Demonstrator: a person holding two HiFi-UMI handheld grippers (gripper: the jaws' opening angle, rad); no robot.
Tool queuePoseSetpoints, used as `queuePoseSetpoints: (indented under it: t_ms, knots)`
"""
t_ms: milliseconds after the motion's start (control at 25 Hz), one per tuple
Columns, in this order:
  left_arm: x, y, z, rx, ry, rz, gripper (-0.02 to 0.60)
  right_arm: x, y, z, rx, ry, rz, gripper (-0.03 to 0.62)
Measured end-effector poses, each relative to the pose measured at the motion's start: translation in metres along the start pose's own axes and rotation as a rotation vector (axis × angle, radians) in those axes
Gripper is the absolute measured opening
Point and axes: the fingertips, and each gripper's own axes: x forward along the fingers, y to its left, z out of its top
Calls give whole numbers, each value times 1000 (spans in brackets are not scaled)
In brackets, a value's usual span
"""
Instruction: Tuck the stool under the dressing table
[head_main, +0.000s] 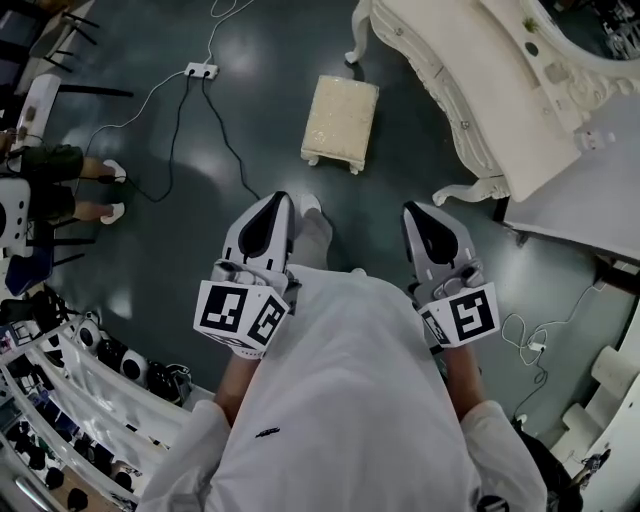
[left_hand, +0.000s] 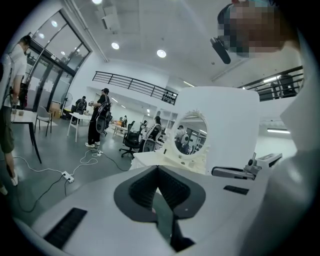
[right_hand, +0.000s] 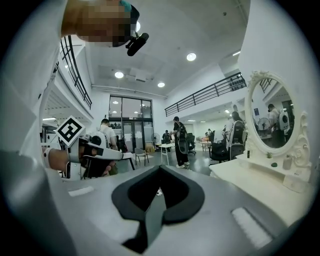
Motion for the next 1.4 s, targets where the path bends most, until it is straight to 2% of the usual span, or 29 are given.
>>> queuePoseSetpoints:
  t_ms: [200, 400, 760, 960, 1400]
  knots:
    - [43, 41, 23, -11, 25, -23, 8, 61, -22, 11, 2, 20, -23, 11]
    - [69, 91, 46, -37, 26, -29, 8, 115, -40, 22, 30, 28, -83, 11]
    - [112, 149, 66, -78, 39, -78, 8, 182, -52, 36, -23, 51, -129, 11]
    - [134, 160, 68, -76, 69, -106, 8, 194, -60, 36, -18, 61, -151, 11]
    - [157, 148, 50, -64, 145, -115, 8, 200, -72, 16, 34, 68, -136, 11]
